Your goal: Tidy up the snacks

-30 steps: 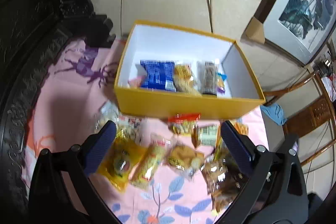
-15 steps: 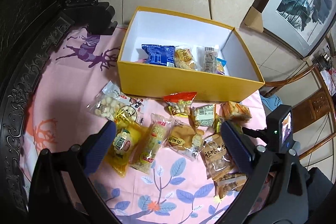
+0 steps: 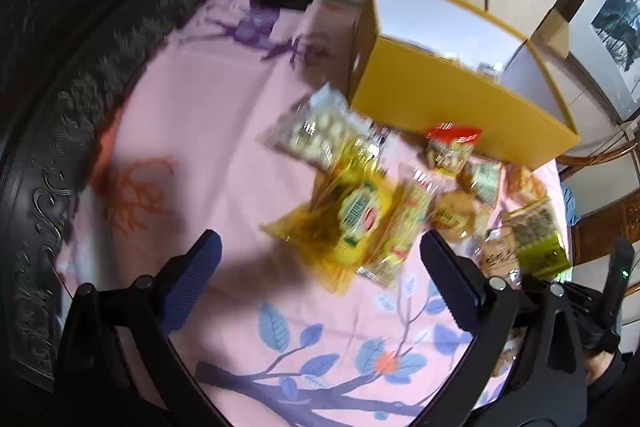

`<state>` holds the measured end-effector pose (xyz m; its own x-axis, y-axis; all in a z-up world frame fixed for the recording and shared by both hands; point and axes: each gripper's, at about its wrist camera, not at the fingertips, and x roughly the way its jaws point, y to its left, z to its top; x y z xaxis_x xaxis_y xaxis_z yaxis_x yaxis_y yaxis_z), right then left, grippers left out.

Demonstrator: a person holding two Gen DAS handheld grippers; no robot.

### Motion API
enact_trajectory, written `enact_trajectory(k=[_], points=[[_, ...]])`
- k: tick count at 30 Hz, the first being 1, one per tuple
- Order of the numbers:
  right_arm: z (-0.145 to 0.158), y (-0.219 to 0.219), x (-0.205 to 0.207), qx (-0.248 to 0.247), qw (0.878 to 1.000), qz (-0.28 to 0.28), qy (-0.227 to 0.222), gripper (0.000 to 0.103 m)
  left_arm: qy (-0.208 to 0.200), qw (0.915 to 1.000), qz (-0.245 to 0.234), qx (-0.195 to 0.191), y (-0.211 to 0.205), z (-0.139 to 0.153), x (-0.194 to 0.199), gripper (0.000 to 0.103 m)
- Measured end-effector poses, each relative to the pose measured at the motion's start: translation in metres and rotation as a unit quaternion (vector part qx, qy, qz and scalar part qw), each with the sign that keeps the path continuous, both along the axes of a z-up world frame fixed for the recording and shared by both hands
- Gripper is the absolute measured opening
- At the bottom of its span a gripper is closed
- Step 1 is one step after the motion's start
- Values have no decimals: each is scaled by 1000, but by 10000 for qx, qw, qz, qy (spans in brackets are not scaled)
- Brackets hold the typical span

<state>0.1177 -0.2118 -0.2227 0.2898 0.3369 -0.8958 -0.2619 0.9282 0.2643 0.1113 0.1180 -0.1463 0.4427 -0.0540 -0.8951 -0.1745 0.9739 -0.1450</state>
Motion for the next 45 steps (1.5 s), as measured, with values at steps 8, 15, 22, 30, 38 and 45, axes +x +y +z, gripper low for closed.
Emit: enact_trajectory(k=[8, 15, 22, 30, 38, 45], points=[[3, 1, -26, 83, 9999, -25, 98, 2, 305, 9946, -766, 626, -37, -58, 32, 101], [1, 5, -23, 97, 9998, -90, 159, 3, 359, 9947, -705, 660, -20, -74, 46, 89], [-4, 6, -17, 93, 9996, -128, 219, 5, 288, 9868, -1238, 1000, -40, -82, 43, 53], [-3, 13, 10, 139, 9995, -218, 181, 17, 232, 9880, -1262, 861, -46, -79, 40, 46], [21, 15, 28, 349, 9991, -85, -234, 24, 264, 9896, -1189, 770, -48, -78, 34, 46], [18, -3, 71, 999, 9915, -773, -304, 41, 312, 9893, -1220, 730, -47, -78, 40, 46]])
